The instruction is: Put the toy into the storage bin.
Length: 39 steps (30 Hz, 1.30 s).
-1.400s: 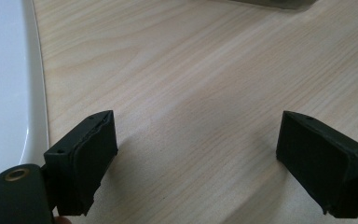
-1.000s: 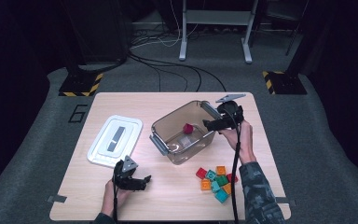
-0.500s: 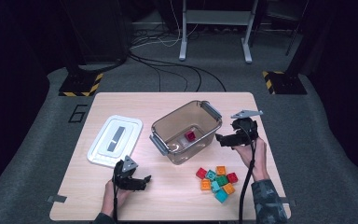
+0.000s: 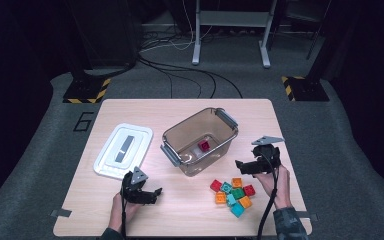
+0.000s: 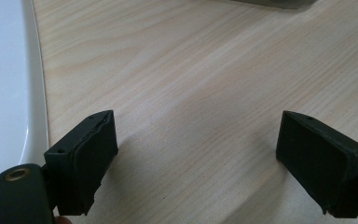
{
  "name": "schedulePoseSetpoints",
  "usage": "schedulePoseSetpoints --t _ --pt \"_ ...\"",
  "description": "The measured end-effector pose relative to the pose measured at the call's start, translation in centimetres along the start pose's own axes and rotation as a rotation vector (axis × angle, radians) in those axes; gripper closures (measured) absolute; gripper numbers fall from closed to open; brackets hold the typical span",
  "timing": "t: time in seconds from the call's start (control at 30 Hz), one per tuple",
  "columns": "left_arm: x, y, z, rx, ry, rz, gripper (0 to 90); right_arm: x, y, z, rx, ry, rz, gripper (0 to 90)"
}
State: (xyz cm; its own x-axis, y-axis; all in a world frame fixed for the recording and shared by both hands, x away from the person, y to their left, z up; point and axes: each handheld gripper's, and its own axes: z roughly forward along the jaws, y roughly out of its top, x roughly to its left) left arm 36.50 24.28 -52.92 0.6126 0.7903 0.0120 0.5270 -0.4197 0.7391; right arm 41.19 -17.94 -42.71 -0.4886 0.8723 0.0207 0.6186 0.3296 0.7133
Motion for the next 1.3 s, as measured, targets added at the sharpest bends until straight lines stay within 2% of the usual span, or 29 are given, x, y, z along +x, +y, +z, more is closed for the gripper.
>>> schedulePoseSetpoints --t 0.23,0.7,0.77,1.03,1.2,1.27,1.3 --pt "-0.1 0.0 0.0 0.006 -0.002 -0.011 12.2 0.1 -2.7 0.7 0.039 -0.006 0.009 0.0" --pt "-0.1 0.0 0.0 0.006 -0.002 -0.011 12.1 0.3 -6.6 1.5 0.106 -0.009 0.045 0.0" --pt "-0.1 0.0 0.0 0.006 -0.002 -0.011 12.2 0.4 -7.1 1.7 0.119 -0.024 0.052 0.0" --pt "0.0 0.0 0.0 0.005 -0.001 -0.008 12.2 0.1 -8.2 1.8 0.146 -0.041 0.085 0.5" --pt "-0.1 0.0 0.0 -0.002 -0.001 -0.01 12.1 0.0 -8.4 1.9 0.153 -0.055 0.068 8.5" --pt "-0.1 0.0 0.0 -0.002 -0.001 -0.009 12.2 0.1 -8.4 1.9 0.157 -0.068 0.08 12.2" --pt "-0.1 0.0 0.0 -0.002 0.0 -0.011 12.2 -0.1 -8.4 1.9 0.158 -0.074 0.066 12.9"
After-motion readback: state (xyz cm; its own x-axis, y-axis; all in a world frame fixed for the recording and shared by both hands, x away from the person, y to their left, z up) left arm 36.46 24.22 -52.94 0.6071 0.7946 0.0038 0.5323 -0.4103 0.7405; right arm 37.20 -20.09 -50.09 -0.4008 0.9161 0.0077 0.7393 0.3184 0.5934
